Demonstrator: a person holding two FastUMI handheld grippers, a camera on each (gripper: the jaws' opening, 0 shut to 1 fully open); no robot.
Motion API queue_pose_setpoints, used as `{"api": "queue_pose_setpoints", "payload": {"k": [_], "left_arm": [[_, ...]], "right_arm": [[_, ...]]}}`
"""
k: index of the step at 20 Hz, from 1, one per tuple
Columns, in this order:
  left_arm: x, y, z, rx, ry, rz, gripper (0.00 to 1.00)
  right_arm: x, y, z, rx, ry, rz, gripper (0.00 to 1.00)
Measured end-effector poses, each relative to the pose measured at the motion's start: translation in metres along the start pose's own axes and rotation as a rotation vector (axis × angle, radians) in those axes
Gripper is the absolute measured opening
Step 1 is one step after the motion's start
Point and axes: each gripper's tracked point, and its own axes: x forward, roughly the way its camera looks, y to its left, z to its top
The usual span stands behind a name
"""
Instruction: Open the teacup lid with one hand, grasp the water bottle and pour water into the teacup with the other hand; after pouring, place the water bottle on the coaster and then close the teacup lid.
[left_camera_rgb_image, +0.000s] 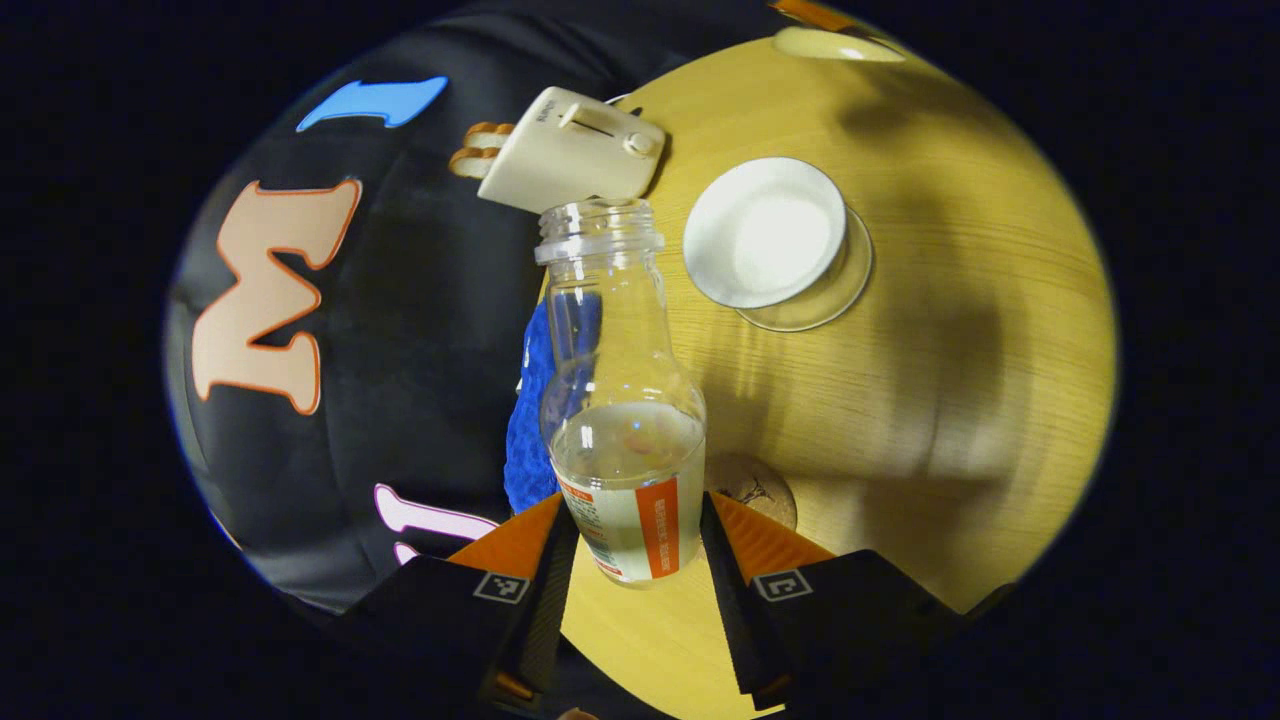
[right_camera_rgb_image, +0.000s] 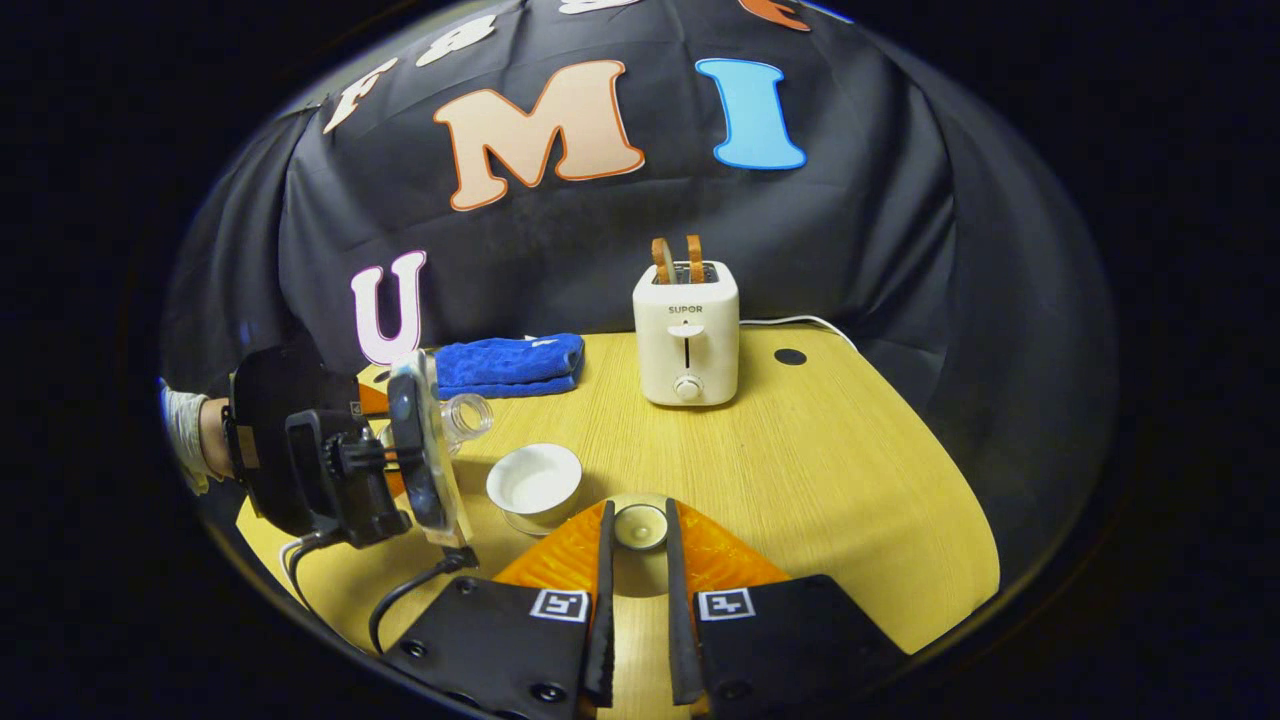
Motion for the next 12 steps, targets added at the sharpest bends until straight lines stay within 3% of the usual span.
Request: {"api": "queue_pose_setpoints", "payload": {"k": [5,12], "left_arm": [[-0.011,-0.008,0.005,-0.309,-0.106,-0.007,0.66],[-0.020,-0.009,0.000,-0.622,-0.244,0.002,0.67]], "right_arm": [[-0.003,0.019,0.005,-0.040,0.011,0.006,0.28],[-0.009,0.043,0.012,-0.080,0.022,0.010,0.28]]}}
